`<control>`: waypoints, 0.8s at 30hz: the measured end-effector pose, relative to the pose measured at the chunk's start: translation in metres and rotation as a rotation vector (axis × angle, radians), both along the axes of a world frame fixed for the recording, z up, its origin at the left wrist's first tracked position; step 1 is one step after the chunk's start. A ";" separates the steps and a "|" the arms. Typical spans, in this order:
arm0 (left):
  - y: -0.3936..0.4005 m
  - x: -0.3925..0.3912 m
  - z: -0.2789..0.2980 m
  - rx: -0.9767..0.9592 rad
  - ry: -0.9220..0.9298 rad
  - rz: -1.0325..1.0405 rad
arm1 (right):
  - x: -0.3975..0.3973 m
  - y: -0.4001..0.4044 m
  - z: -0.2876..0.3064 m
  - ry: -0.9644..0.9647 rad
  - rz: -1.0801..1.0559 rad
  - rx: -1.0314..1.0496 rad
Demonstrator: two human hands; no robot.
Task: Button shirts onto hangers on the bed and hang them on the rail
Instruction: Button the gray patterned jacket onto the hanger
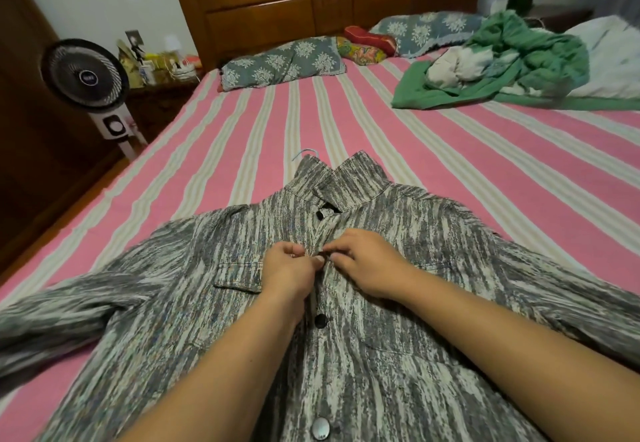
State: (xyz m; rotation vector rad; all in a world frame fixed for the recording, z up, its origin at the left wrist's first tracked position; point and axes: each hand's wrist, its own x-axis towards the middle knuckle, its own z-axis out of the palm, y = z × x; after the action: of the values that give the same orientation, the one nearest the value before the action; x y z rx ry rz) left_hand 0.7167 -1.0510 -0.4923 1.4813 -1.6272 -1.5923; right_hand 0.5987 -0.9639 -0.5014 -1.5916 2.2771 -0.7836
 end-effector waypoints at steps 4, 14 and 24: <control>0.008 0.008 -0.011 -0.067 0.109 -0.002 | -0.006 -0.007 0.000 -0.103 -0.020 -0.023; -0.002 0.015 -0.005 0.096 0.239 0.028 | 0.006 -0.004 -0.003 0.272 0.120 -0.249; 0.000 0.013 -0.005 0.081 0.232 -0.010 | -0.001 -0.009 -0.003 0.198 0.074 -0.181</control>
State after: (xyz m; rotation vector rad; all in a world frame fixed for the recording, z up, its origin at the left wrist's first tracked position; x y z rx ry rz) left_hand 0.7295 -1.0514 -0.4971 1.2729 -1.4575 -1.7817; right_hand 0.5978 -0.9725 -0.5047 -1.9009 2.3203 -0.8705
